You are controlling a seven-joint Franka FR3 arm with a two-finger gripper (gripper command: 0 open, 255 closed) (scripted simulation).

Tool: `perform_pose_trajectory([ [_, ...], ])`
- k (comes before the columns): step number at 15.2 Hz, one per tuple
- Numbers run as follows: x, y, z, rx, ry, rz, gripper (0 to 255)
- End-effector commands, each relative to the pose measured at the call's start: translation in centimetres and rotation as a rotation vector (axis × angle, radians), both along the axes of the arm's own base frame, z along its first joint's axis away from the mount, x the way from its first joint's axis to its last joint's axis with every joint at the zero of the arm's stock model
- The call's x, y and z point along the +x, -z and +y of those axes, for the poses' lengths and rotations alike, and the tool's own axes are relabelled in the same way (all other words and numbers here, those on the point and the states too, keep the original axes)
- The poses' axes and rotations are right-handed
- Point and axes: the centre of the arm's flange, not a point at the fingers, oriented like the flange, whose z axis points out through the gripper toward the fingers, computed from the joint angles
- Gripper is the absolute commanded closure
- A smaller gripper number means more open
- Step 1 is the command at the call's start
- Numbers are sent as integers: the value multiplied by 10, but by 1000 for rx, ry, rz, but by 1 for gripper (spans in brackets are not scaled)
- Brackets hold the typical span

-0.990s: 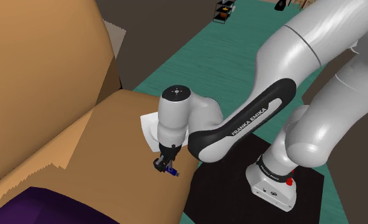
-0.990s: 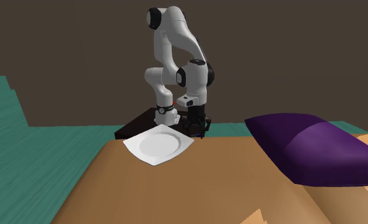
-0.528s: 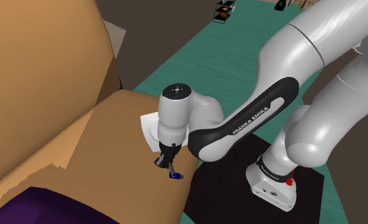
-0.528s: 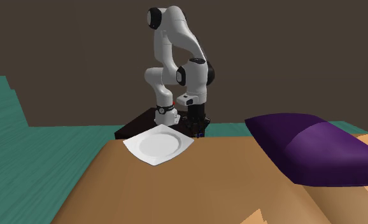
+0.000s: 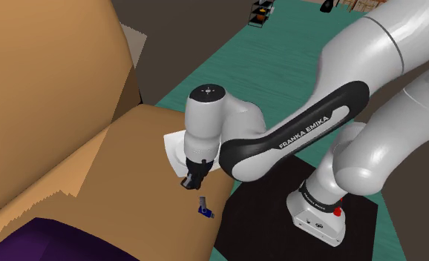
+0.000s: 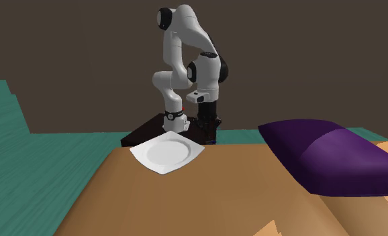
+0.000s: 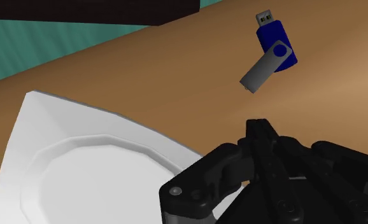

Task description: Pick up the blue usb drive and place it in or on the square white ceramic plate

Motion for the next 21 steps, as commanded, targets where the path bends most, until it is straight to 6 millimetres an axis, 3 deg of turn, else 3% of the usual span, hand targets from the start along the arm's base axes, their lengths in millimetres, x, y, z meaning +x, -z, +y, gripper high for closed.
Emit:
perform_pose_trajectory([
  [1, 0, 0, 0, 0, 0, 0, 0],
  [5, -45, 7, 16, -13, -251, -14, 0],
  [13, -44, 47, 16, -13, -251, -14, 0],
  [20, -44, 47, 16, -13, -251, -14, 0],
  [21, -44, 47, 16, -13, -251, -14, 255],
])
